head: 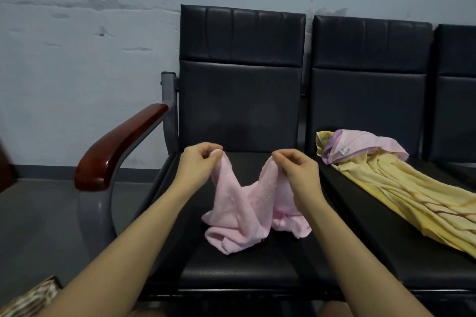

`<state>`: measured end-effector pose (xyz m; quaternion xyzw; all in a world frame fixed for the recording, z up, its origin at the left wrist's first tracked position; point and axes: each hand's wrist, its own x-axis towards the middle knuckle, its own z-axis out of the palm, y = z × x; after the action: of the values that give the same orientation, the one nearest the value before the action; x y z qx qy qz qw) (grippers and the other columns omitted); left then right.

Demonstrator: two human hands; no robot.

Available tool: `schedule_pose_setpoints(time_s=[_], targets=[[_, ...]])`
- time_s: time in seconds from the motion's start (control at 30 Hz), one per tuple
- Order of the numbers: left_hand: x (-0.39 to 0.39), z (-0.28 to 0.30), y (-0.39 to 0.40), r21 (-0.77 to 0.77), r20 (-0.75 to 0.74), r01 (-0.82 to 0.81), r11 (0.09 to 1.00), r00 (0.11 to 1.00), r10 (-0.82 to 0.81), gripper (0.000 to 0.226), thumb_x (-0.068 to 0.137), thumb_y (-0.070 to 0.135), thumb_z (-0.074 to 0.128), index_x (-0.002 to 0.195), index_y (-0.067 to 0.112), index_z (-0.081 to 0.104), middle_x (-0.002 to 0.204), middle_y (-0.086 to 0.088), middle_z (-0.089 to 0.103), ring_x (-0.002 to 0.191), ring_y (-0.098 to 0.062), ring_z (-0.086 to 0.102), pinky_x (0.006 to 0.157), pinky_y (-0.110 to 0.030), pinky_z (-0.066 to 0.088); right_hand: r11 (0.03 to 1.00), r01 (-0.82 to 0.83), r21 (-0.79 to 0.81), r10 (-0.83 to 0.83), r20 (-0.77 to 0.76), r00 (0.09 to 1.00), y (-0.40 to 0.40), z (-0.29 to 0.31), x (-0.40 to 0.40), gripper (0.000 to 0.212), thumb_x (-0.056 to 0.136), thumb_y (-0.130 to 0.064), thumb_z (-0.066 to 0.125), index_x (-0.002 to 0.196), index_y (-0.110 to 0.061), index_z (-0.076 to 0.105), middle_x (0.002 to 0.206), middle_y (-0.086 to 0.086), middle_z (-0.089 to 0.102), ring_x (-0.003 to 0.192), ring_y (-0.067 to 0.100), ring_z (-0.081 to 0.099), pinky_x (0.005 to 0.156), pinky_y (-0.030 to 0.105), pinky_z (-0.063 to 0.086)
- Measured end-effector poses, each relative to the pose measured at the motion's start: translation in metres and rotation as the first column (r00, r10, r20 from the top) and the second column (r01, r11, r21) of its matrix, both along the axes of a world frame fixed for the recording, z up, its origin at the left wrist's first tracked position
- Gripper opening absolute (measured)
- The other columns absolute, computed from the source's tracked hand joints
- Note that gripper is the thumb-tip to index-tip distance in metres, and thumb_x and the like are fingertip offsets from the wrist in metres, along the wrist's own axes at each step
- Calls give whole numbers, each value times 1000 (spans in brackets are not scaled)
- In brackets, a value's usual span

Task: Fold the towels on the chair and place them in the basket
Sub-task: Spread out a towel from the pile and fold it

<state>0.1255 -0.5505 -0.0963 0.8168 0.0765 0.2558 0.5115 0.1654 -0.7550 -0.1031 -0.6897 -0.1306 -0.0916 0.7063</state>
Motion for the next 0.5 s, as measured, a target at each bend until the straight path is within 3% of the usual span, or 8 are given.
schedule_pose_setpoints(time_s=[0.17,0.3,0.43,0.5], targets=[[8,50,0,-125,170,-57,990,982,78,19,93,14,57,110,20,65,98,6,65,86,3,58,67,-7,42,962,67,266,-58,-41,997,2,43,10,10,86,-9,69,82,-18,72,76,-8,69,78,4,63,72,18,51],[17,97,0,-183,248,-77,980,961,122,18,92,17,61,108,22,68,103,11,65,89,3,57,66,-5,39,936,149,318,-157,2,988,2,79,18,8,85,-14,71,81,-21,74,83,-4,72,91,15,66,85,30,54],[19,136,3,-185,353,-54,981,928,117,29,90,14,65,119,18,65,106,8,63,98,-6,59,73,-8,44,915,198,352,-228,46,973,-2,120,18,7,89,-16,67,90,-20,73,87,-7,71,87,4,63,72,17,50],[19,152,6,-177,392,-55,983,912,121,33,90,14,64,123,17,61,110,4,63,101,-10,60,80,-15,49,888,203,412,-244,49,969,-2,138,18,10,89,-12,67,94,-18,73,89,-6,71,87,4,64,74,16,51]])
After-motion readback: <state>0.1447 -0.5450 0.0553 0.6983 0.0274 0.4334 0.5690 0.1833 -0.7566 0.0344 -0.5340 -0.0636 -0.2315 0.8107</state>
